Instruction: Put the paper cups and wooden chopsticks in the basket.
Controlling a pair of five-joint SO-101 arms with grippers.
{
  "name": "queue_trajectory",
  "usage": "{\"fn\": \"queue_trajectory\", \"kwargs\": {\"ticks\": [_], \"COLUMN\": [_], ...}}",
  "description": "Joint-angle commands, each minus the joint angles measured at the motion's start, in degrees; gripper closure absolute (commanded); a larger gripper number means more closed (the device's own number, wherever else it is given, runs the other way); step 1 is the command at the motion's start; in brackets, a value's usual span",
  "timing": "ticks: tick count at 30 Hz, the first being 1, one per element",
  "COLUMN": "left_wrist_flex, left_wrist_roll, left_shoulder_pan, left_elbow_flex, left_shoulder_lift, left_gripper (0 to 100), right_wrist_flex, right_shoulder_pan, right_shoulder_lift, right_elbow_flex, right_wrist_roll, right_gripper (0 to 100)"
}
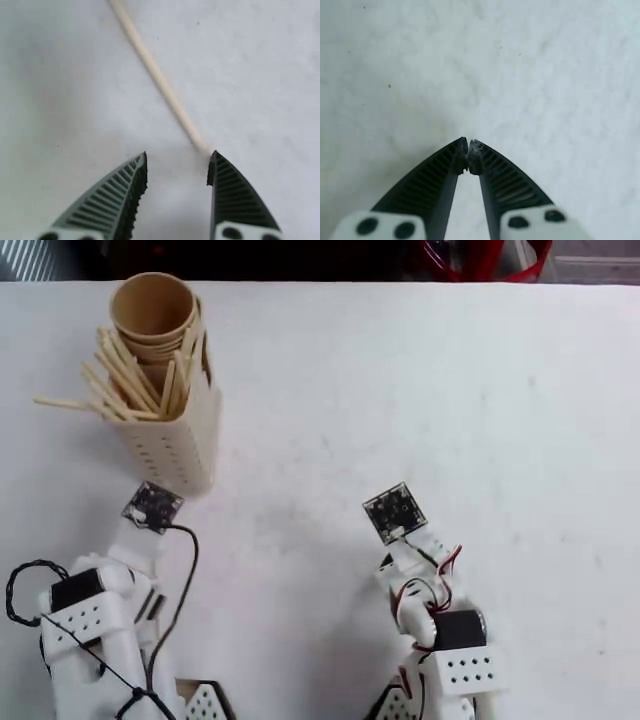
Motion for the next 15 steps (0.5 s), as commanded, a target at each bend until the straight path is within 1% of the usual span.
{"fn": "queue_trajectory", "kwargs": {"ticks": [1, 5, 10, 15], "left_wrist_flex": [1.1, 0.8, 0.8, -0.7], "left_wrist_roll": [1.2, 5.5, 7.7, 8.1], "left_shoulder_pan": [1.0, 1.0, 1.6, 1.6], "left_elbow_flex": [0.3, -0.8, -1.7, -1.8], "left_shoulder_lift": [0.6, 0.6, 0.6, 0.7], "left_gripper": [78, 77, 76, 76], "right_wrist_flex": [0.1, 0.1, 0.1, 0.1], "right_shoulder_pan": [0.5, 0.5, 0.5, 0.5], "right_shoulder_lift": [-0.5, -0.5, -0.4, -0.4], "right_elbow_flex": [-0.3, -0.3, -0.3, -0.3], "right_wrist_roll": [0.4, 0.4, 0.4, 0.4], "right_gripper": [98.1, 98.1, 98.1, 98.1]}}
